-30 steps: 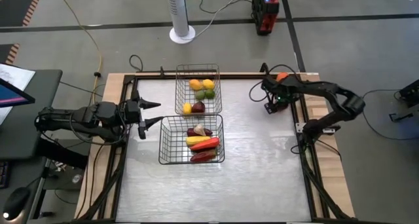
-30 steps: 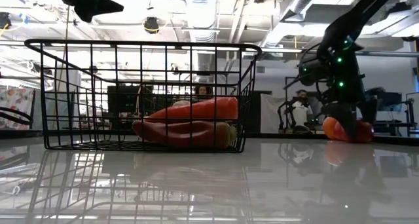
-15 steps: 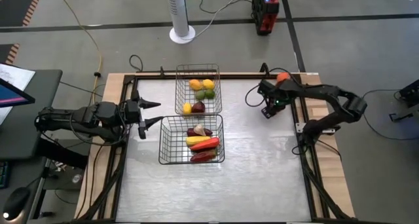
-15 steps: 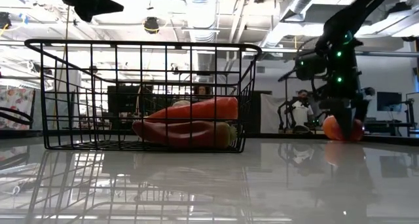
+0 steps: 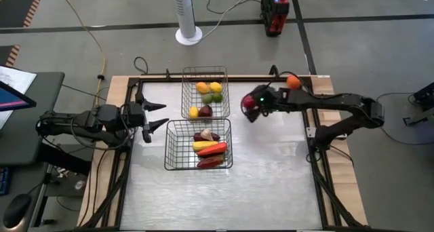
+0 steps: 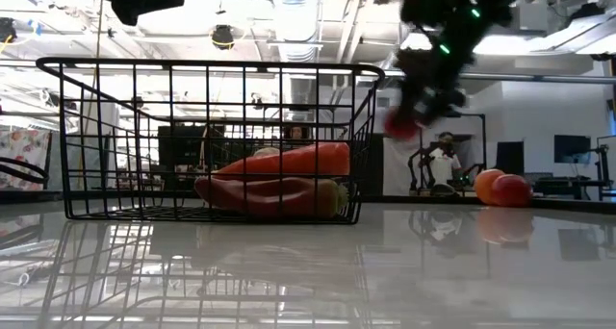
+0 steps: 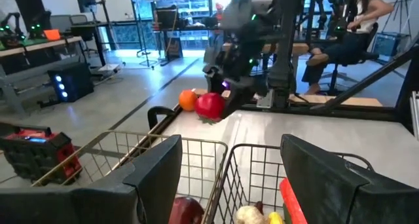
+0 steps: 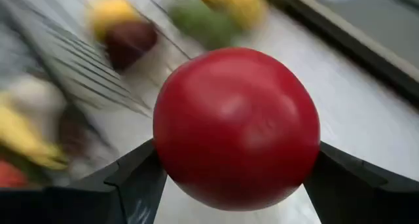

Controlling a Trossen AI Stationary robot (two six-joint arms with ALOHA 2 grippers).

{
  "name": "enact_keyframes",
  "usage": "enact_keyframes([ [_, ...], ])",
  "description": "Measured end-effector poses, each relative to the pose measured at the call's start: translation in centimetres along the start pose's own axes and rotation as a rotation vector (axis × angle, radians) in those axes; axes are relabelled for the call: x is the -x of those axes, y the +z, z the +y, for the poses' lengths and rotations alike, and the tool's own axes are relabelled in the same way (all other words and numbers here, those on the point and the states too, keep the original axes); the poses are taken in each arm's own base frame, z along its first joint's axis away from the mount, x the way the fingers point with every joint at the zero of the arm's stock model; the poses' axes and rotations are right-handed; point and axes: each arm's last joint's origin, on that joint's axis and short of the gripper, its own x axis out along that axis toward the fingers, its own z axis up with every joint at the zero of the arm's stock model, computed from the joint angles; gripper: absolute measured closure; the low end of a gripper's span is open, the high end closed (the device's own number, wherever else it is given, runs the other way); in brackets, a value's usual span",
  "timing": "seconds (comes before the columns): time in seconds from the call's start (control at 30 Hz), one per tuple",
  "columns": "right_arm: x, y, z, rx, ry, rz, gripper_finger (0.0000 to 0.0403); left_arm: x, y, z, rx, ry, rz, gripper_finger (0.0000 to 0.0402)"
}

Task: Sort produce into baskets
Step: Put the bottom tomato into the gold wire basket, then put the tomato into the gold wire basket

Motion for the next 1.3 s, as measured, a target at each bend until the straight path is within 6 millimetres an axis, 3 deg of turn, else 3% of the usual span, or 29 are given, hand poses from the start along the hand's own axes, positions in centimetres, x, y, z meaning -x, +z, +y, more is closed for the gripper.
enact_keyframes([
  [0.13,-0.2,2.9,3.8,0.102,0.084,-0.082,0.0066,0.0,0.0,0.0,-0.001,0.000,0.002,0.0152],
  [0.37,-3.1,6.9,9.2,0.327,0.128,-0.120,0.0045,0.0,-0.1,0.0,-0.005,0.000,0.012,0.0152],
  [0.47,-4.2,8.3,10.1,0.360,0.115,-0.085,0.0023,0.0,-0.2,0.0,-0.004,-0.006,0.023,0.0152],
  [0.6,-4.8,9.4,9.8,0.374,0.074,0.008,0.0006,0.0,-0.3,-0.1,-0.005,-0.021,0.028,0.0152],
  [0.83,-2.8,9.7,7.5,0.358,-0.019,0.102,0.0012,0.0,-0.3,-0.1,-0.007,-0.021,0.032,0.0152],
  [1.03,-0.9,9.3,2.9,0.268,-0.256,0.127,0.0012,0.0,-0.4,-0.1,-0.004,-0.029,0.038,0.0152],
  [1.13,-0.7,7.9,0.1,0.191,-0.312,0.152,0.0012,0.0,-0.5,-0.1,-0.001,-0.029,0.047,0.0152],
  [1.3,-1.6,3.5,-5.3,0.051,-0.415,0.242,0.0012,0.0,-0.5,-0.1,-0.002,-0.030,0.052,0.0152],
])
